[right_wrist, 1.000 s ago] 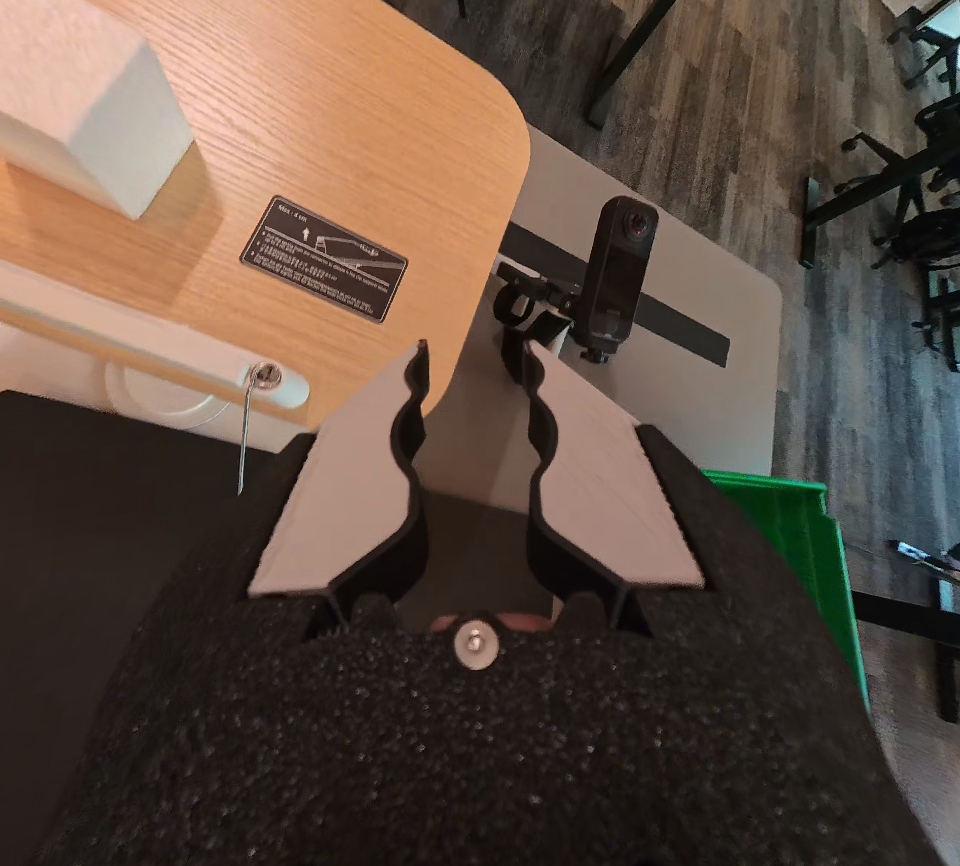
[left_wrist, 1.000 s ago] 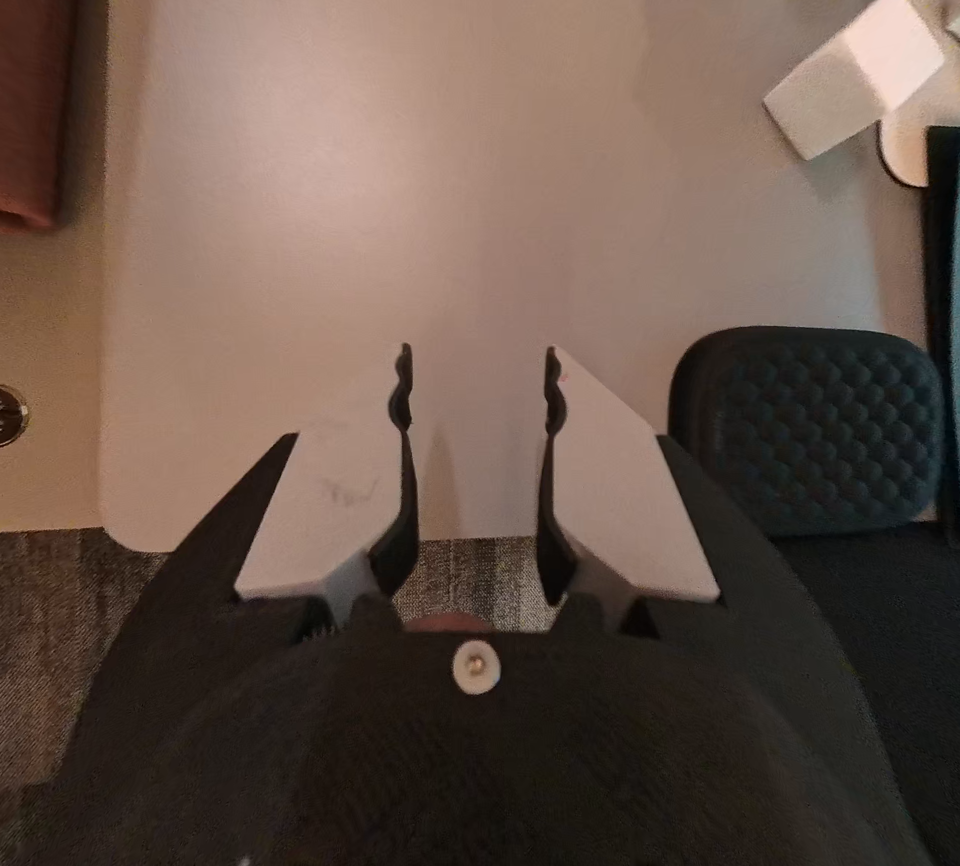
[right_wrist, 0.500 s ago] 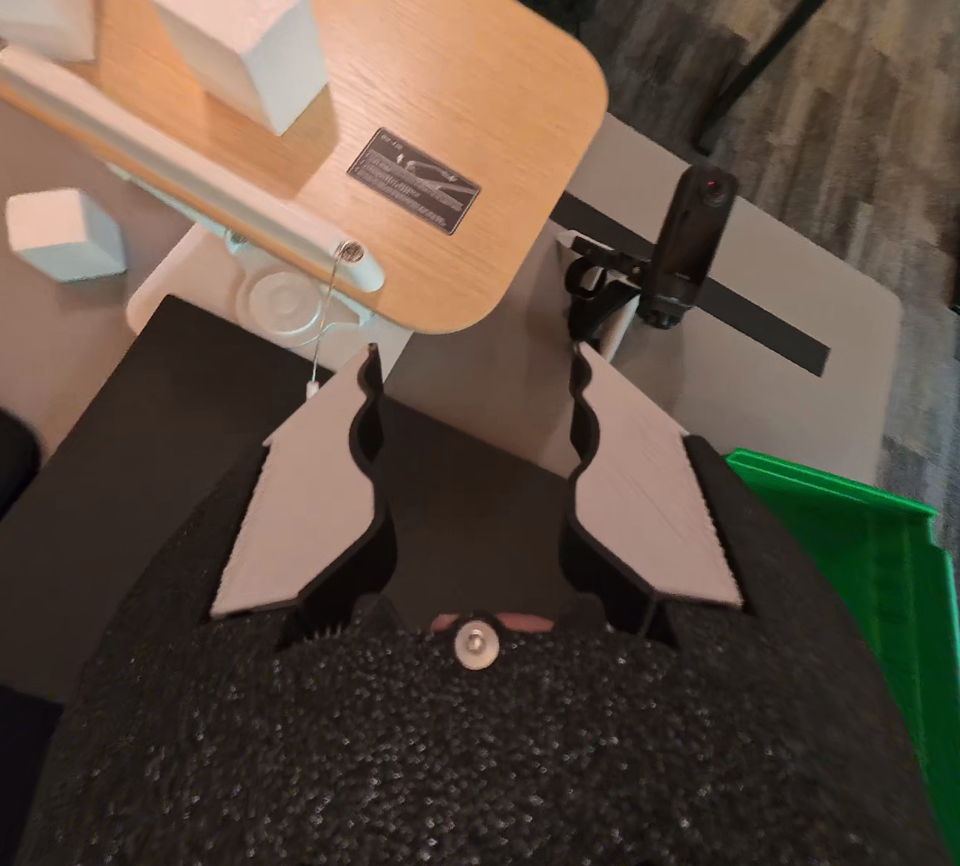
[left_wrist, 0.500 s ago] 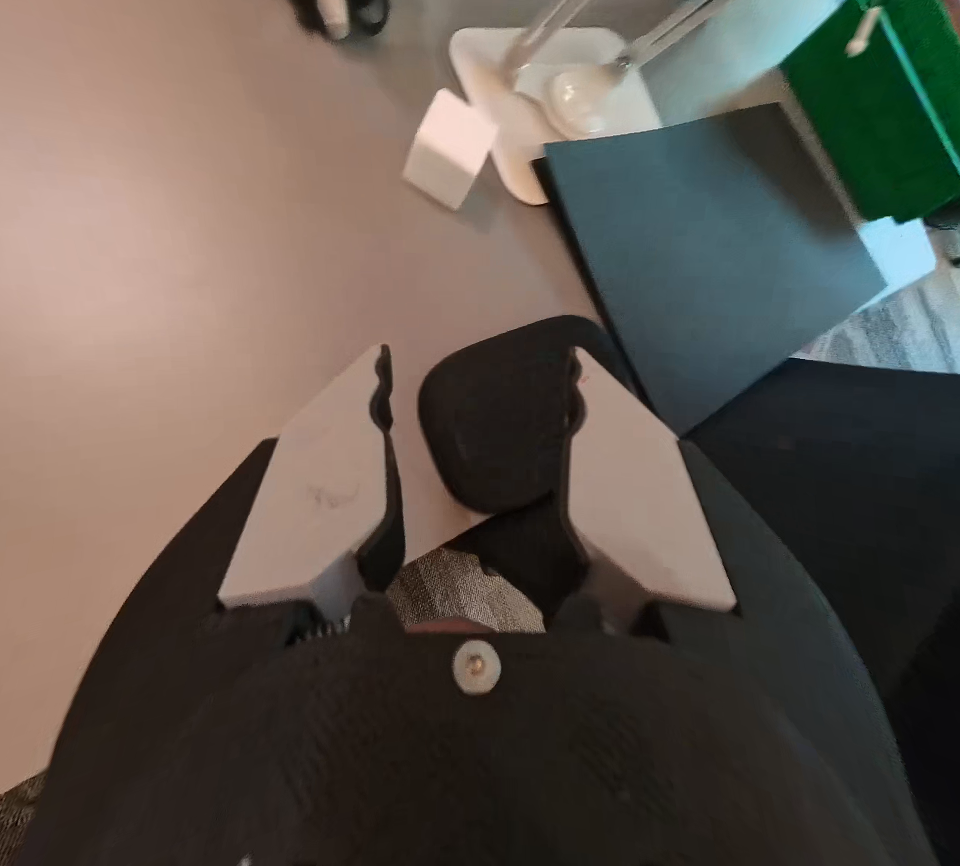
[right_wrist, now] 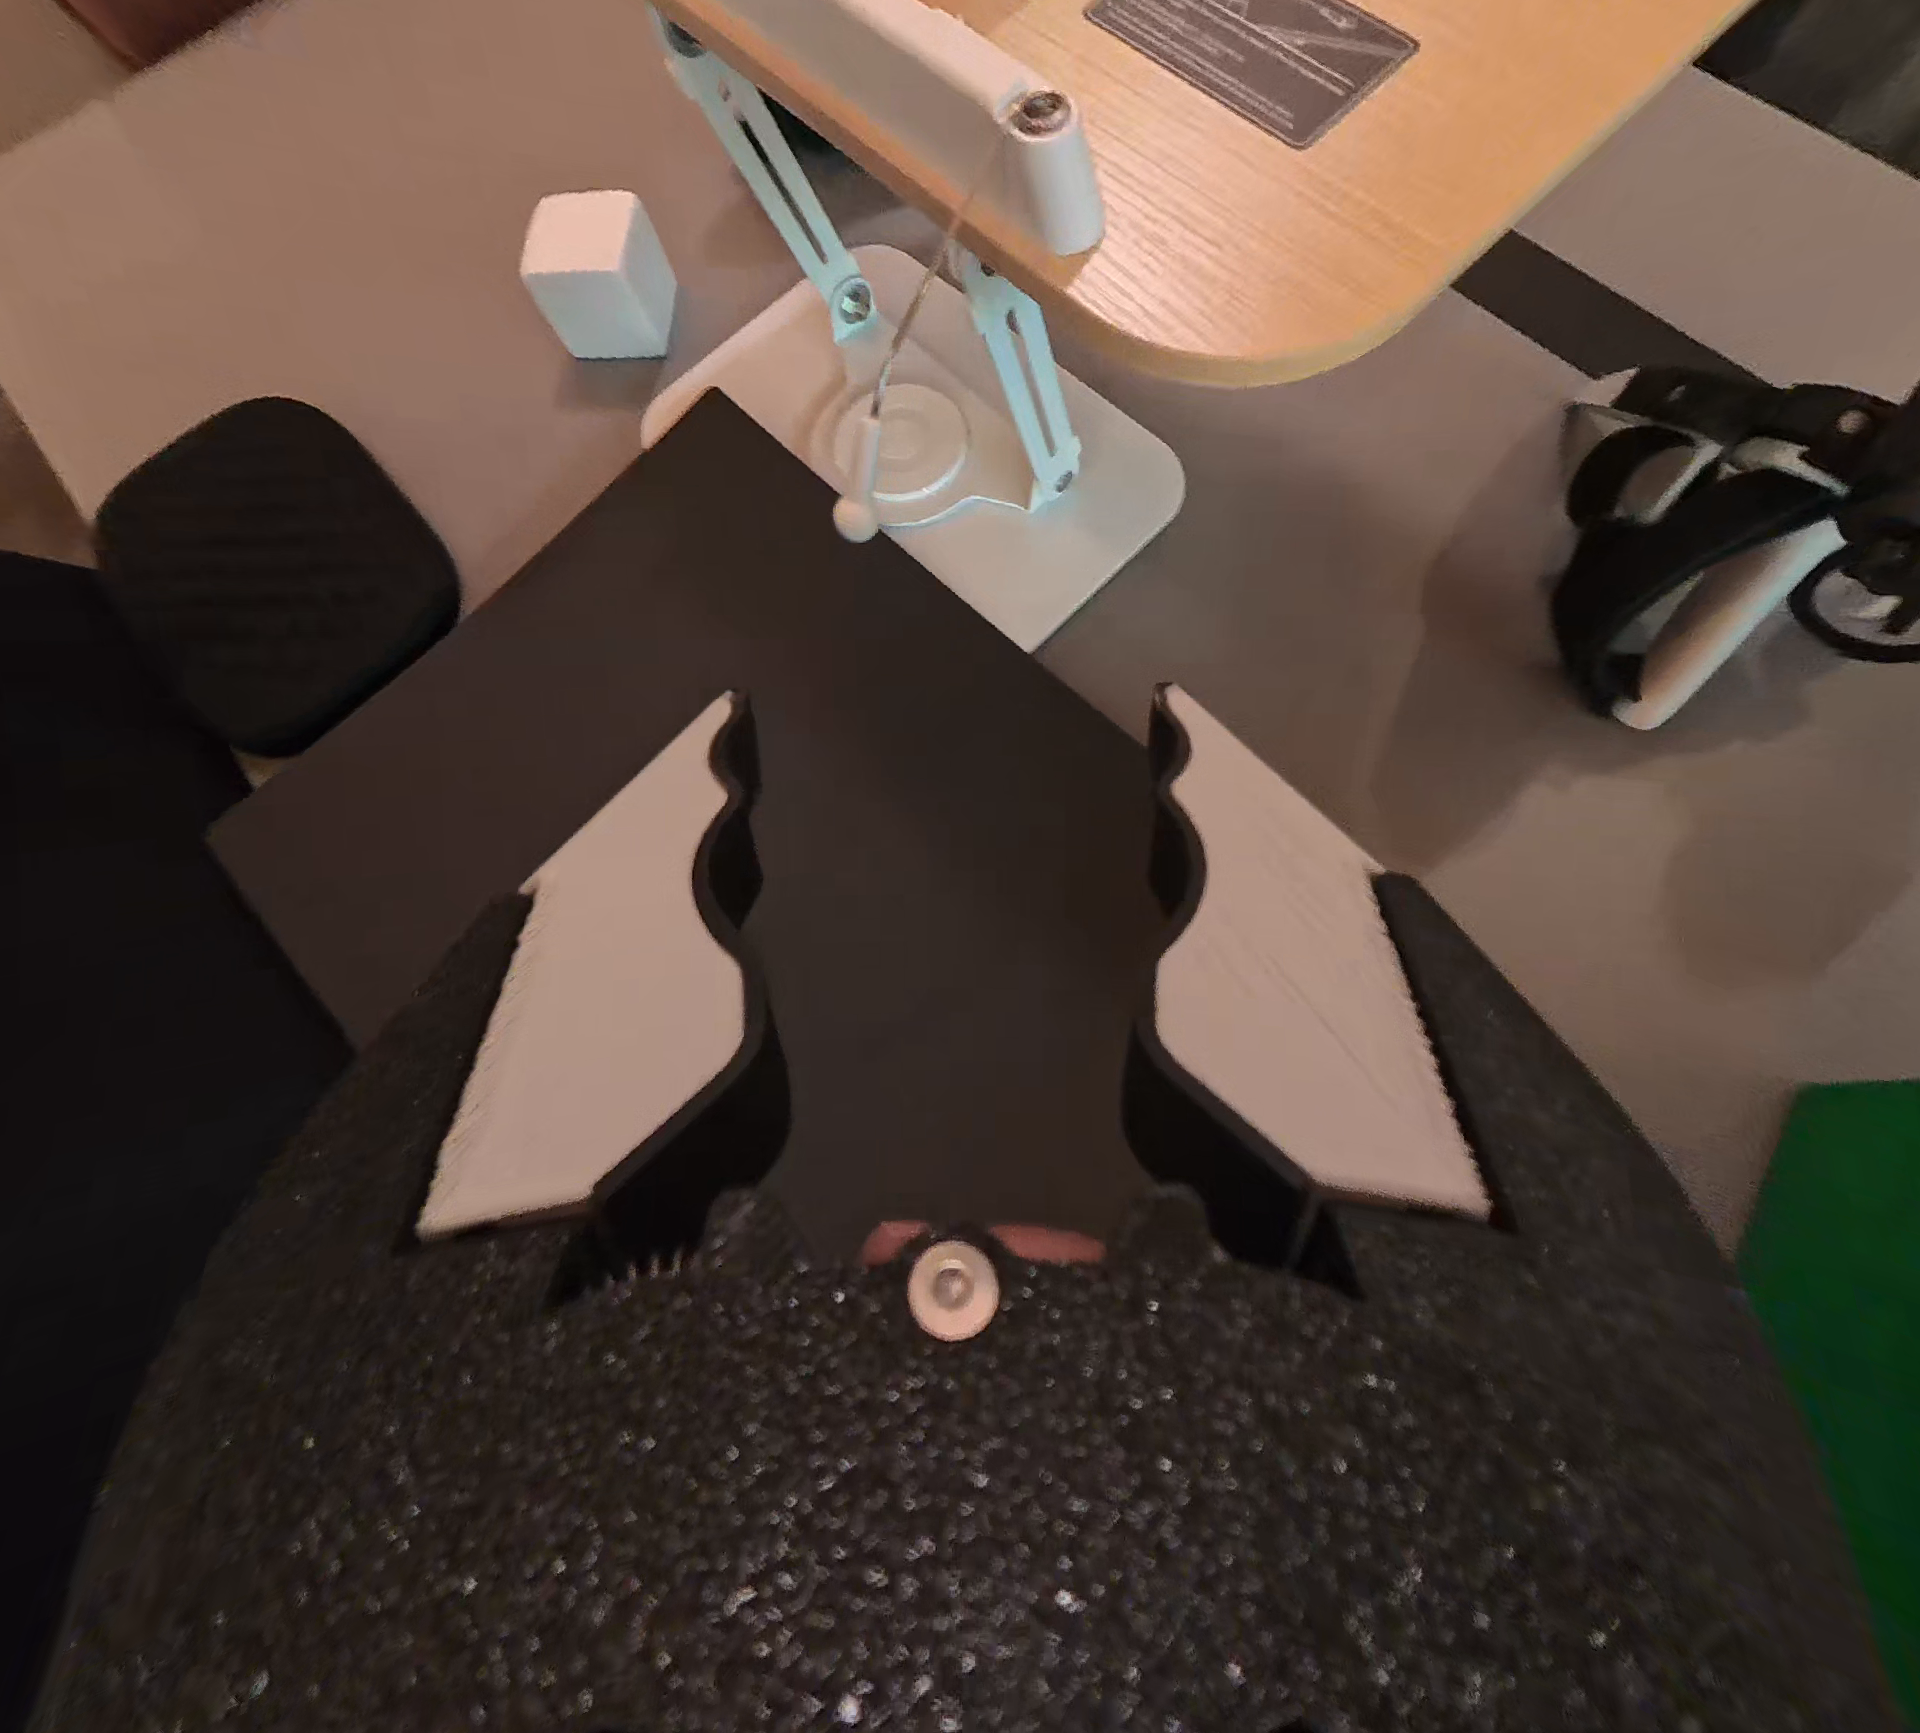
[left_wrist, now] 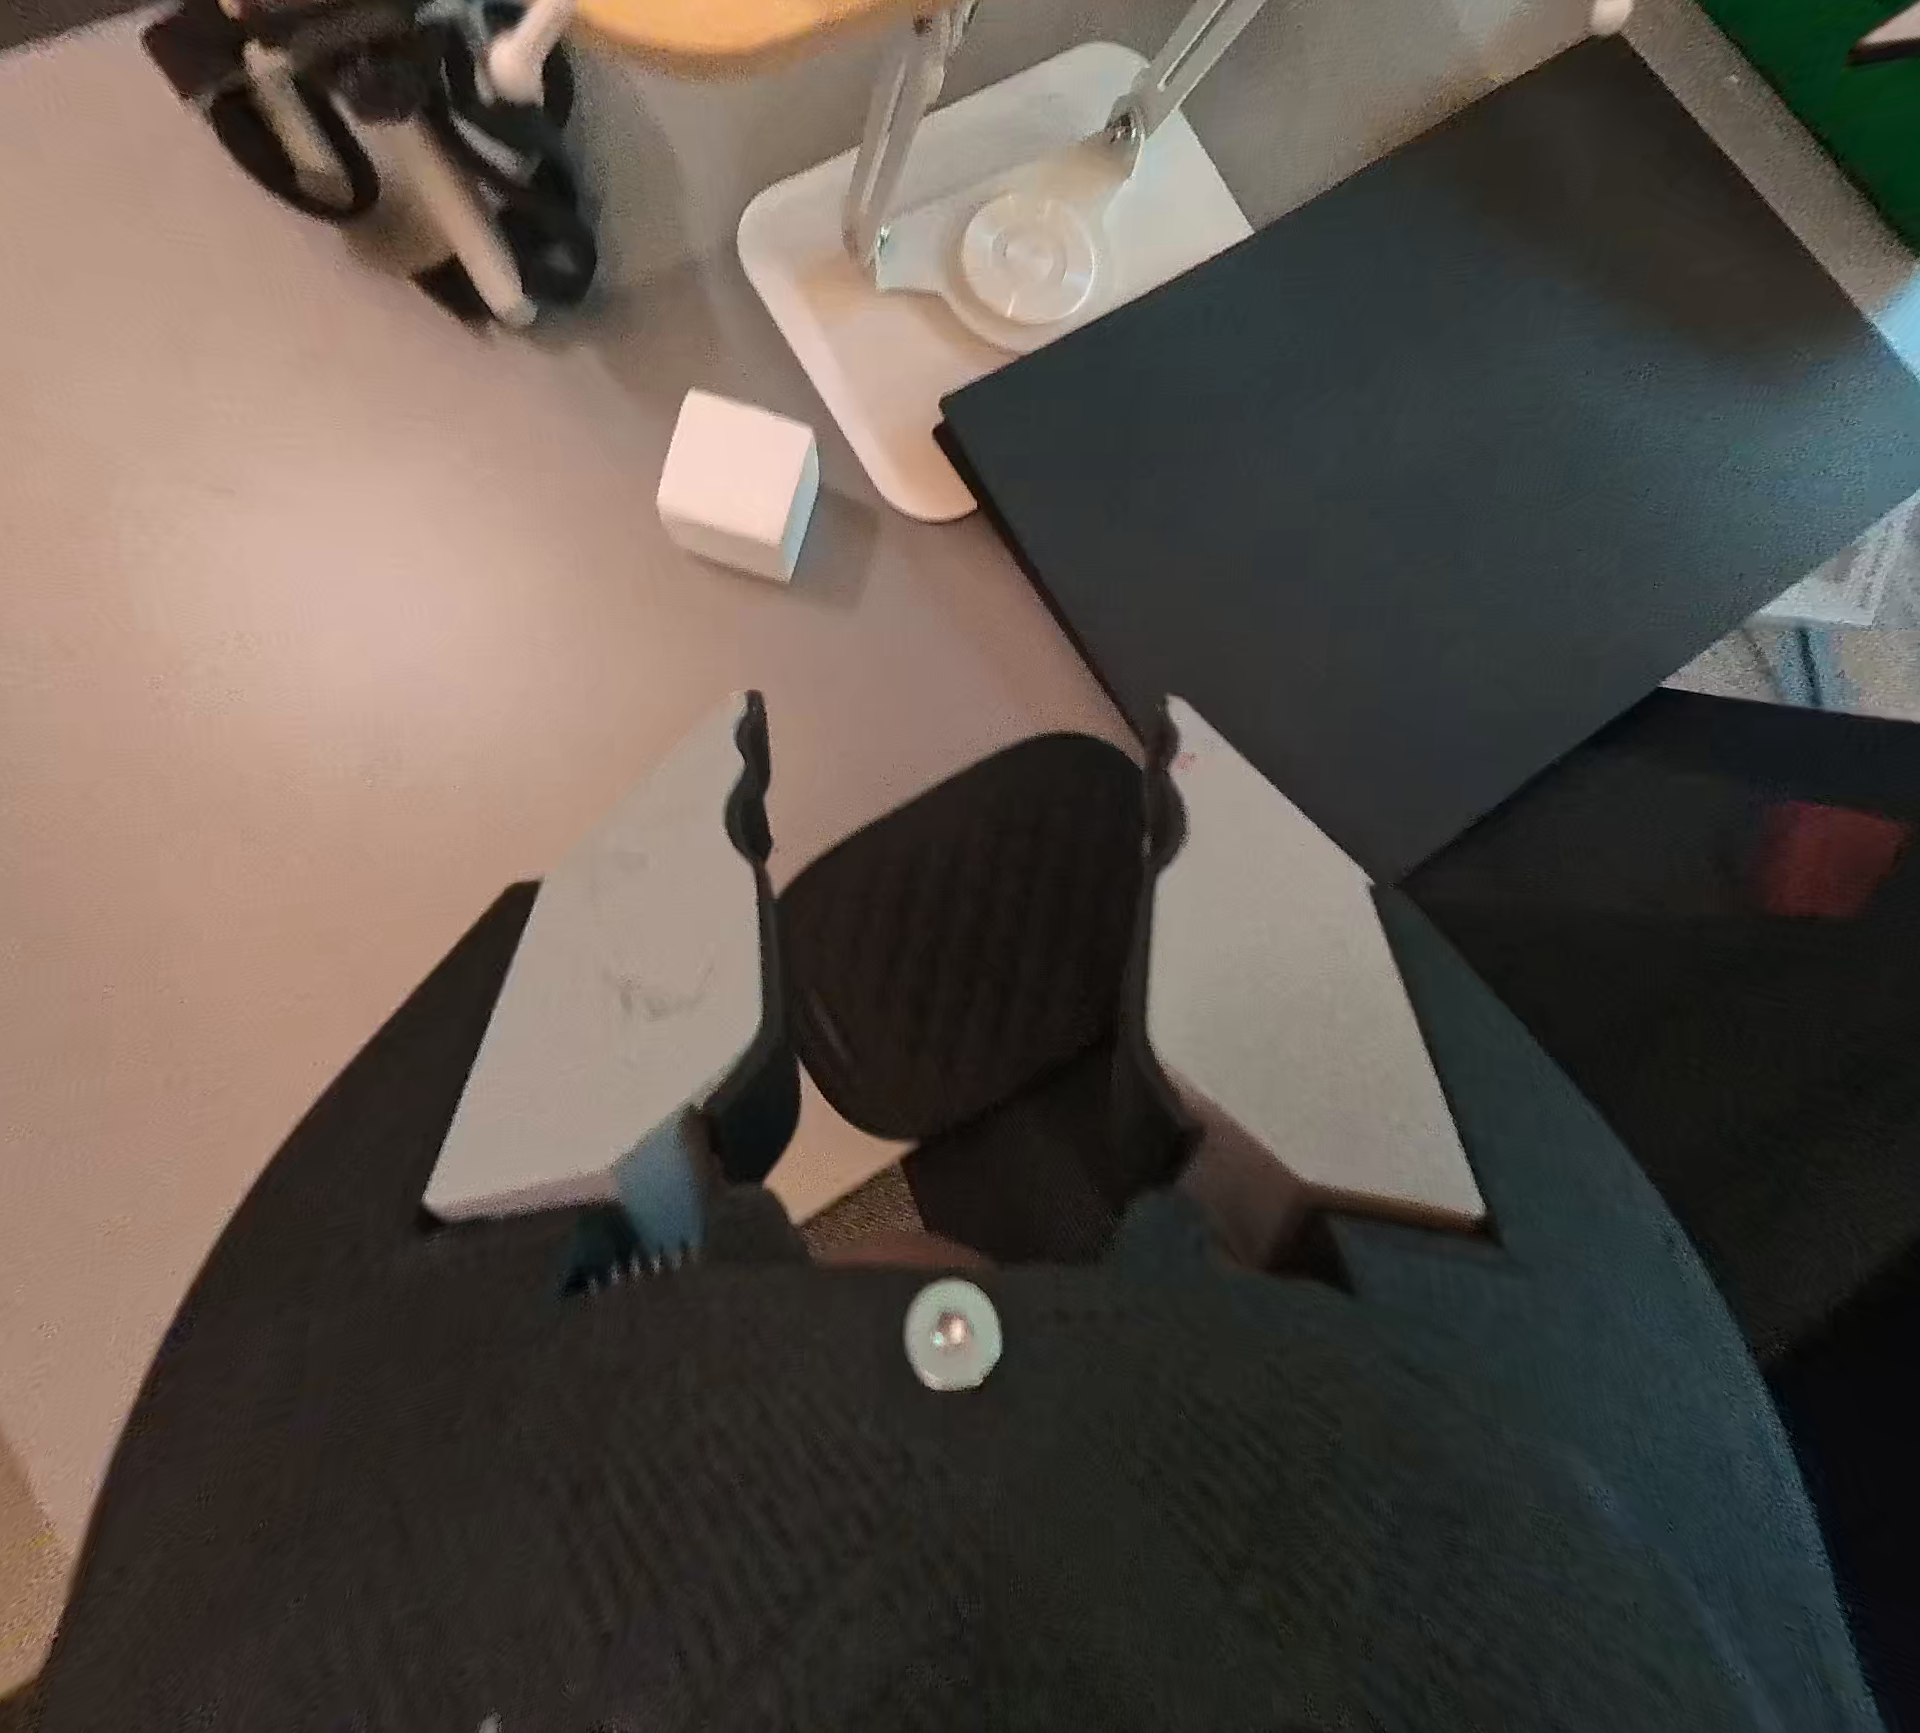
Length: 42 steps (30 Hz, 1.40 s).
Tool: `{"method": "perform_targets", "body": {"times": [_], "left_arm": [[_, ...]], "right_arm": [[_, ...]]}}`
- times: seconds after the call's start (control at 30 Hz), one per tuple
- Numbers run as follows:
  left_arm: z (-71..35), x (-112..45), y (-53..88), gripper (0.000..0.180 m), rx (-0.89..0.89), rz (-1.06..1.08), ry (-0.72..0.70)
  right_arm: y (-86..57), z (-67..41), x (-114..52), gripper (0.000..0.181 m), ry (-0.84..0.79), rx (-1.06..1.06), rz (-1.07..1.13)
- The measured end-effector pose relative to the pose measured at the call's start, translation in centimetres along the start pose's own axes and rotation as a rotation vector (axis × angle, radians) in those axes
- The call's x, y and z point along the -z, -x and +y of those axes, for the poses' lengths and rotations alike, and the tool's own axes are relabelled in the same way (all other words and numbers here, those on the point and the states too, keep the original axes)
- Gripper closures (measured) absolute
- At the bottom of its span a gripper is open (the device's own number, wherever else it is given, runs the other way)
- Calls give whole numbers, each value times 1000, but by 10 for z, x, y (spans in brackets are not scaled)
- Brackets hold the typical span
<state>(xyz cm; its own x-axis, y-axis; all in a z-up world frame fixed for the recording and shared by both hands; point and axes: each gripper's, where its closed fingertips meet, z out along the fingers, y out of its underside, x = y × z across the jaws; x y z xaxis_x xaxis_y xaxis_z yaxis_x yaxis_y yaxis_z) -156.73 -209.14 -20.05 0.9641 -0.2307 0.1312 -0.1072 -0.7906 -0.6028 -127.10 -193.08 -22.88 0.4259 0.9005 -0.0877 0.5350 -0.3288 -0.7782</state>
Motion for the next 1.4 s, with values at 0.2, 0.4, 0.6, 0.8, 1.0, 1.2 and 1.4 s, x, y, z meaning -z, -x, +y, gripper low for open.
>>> {"method": "perform_targets", "body": {"times": [0.2,0.4,0.6,0.8,1.0,1.2,1.4], "left_arm": [[-73,-42,21,97,-193,-45,-33],[-151,-78,56,87,-302,-32,-99],[-159,-102,69,87,-347,48,-82],[-156,-111,67,121,-465,121,-45],[-152,-101,58,124,-483,197,-99],[-150,-110,54,128,-515,209,-69],[-159,-100,47,128,-536,181,-117]], "right_arm": [[4,-48,3,105,-9,85,9],[12,-123,-48,103,100,209,41],[-14,-169,-125,95,340,346,137],[-7,-162,-164,120,558,497,121],[18,-175,-143,121,469,486,133],[100,-149,-114,121,384,390,-51],[128,-53,-120,121,458,341,-31]]}}
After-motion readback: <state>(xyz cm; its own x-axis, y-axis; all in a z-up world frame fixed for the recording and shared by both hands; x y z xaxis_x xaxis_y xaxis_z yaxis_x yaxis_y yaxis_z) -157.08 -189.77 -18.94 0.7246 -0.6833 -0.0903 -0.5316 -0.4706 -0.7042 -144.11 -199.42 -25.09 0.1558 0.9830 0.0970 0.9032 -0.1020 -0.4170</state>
